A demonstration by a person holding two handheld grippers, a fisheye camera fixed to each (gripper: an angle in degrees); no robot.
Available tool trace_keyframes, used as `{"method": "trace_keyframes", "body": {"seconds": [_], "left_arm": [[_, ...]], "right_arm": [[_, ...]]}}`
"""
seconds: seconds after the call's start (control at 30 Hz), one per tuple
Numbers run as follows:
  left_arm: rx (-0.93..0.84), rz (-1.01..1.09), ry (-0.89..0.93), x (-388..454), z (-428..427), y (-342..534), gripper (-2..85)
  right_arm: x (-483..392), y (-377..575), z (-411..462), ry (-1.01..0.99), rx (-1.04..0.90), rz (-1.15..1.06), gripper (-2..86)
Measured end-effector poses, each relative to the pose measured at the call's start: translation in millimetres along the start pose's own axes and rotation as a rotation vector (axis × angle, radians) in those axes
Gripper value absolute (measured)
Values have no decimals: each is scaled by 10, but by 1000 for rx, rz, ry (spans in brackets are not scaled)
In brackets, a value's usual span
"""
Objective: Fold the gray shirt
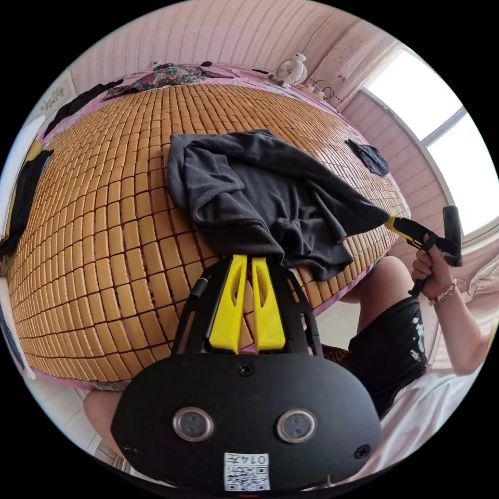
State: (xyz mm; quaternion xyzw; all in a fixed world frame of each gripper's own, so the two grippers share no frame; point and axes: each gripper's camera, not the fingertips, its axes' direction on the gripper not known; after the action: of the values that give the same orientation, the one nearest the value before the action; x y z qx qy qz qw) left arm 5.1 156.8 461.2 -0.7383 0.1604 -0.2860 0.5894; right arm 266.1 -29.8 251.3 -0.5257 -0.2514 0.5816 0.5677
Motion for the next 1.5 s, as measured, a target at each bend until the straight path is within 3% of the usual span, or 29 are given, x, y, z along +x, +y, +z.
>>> {"method": "trace_keyframes", "body": {"seconds": [0.1, 0.27, 0.67, 1.0, 1.3, 1.4, 1.5], "left_arm": [[67, -70, 99, -91, -460, -6, -4], [307, 41, 45, 26, -1870, 219, -6], [744, 77, 91, 364, -4367, 957, -7], [916, 157, 13, 861, -5662, 1318, -7], [1255, 339, -1, 1439, -6957, 2047, -7], [1320, 365, 25, 1429, -7296, 2007, -7], [1276, 309, 31, 1219, -7371, 1565, -7]], "right_arm": [[-67, -23, -362, -64, 100, 6, 7], [-251, 21, -1014, -124, 230, -25, 7], [-1096, 586, -2160, -258, 410, -199, 7], [-1938, 958, -3097, -290, 577, -424, 7], [-2573, 1421, -4259, -475, 829, -703, 7], [-2700, 1252, -4422, -518, 846, -744, 7], [-2737, 738, -4130, -470, 756, -679, 7]]}}
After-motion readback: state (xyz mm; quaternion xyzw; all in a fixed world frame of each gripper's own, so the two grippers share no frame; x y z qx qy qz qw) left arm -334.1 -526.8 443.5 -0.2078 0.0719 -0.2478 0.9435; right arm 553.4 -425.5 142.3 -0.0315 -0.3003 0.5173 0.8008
